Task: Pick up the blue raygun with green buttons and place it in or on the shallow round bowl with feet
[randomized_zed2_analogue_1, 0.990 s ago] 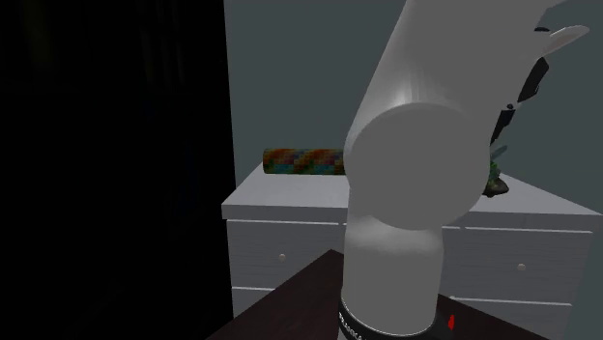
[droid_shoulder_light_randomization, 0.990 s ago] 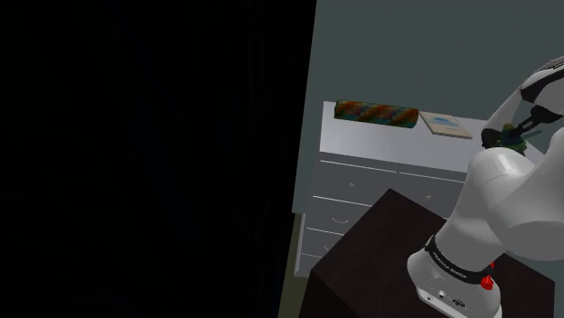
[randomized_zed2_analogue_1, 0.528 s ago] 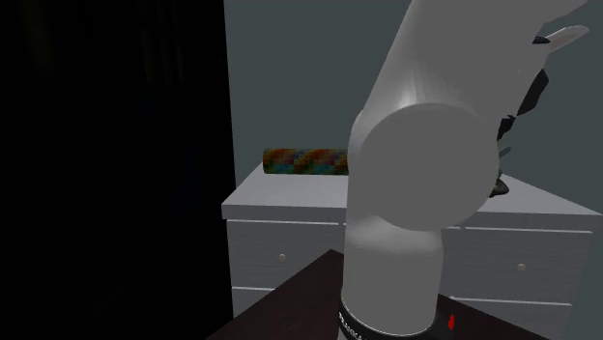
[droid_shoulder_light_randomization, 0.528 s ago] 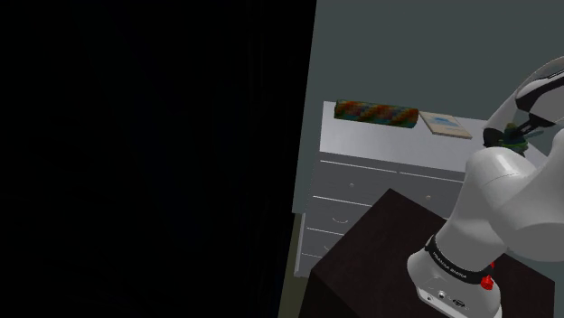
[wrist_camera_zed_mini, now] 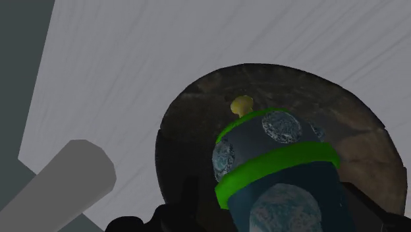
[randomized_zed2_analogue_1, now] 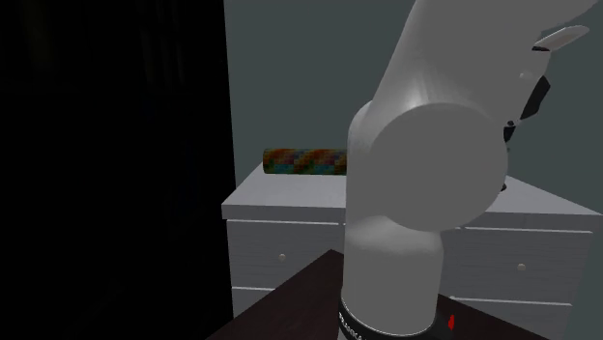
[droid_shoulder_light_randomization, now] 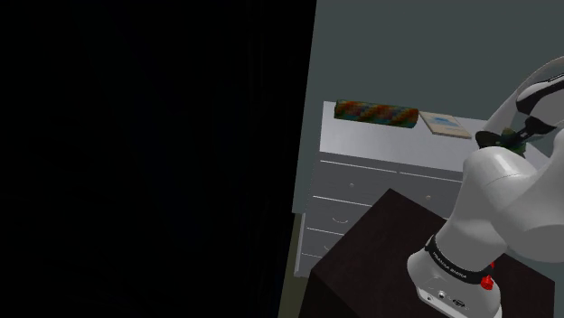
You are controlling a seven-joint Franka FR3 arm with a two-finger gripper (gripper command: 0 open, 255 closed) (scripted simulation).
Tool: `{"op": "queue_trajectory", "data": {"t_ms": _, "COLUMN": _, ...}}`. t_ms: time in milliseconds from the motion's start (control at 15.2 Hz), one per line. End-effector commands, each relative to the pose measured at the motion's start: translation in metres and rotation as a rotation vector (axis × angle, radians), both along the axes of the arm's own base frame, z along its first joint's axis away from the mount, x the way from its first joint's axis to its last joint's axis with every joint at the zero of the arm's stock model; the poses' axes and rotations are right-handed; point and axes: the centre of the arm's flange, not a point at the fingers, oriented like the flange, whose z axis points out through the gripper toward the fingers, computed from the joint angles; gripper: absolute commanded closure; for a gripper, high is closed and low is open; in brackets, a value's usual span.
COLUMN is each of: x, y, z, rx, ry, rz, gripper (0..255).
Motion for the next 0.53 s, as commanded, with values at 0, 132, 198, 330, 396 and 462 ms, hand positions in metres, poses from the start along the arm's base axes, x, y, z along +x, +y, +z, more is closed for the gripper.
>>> {"op": "queue_trajectory", "data": {"t_ms": 0, "x": 0.000, "y": 0.001, "z": -0.002, "rx": 0.014, "ry": 0.001, "rz": 0.002, "gripper": 0}}
{"op": "queue_trajectory", "data": {"t_ms": 132, "x": -0.001, "y": 0.013, "z": 0.016, "rx": 0.012, "ry": -0.002, "rz": 0.002, "gripper": 0}}
{"op": "queue_trajectory", "data": {"t_ms": 198, "x": -0.004, "y": 0.017, "z": 0.028, "rx": 0.012, "ry": -0.002, "rz": 0.002, "gripper": 0}}
{"op": "queue_trajectory", "data": {"t_ms": 330, "x": -0.009, "y": 0.026, "z": 0.049, "rx": 0.012, "ry": -0.002, "rz": 0.002, "gripper": 0}}
{"op": "queue_trajectory", "data": {"t_ms": 396, "x": -0.009, "y": 0.026, "z": 0.049, "rx": 0.012, "ry": -0.002, "rz": 0.002, "gripper": 0}}
{"op": "queue_trajectory", "data": {"t_ms": 462, "x": -0.009, "y": 0.026, "z": 0.049, "rx": 0.012, "ry": -0.002, "rz": 0.002, "gripper": 0}}
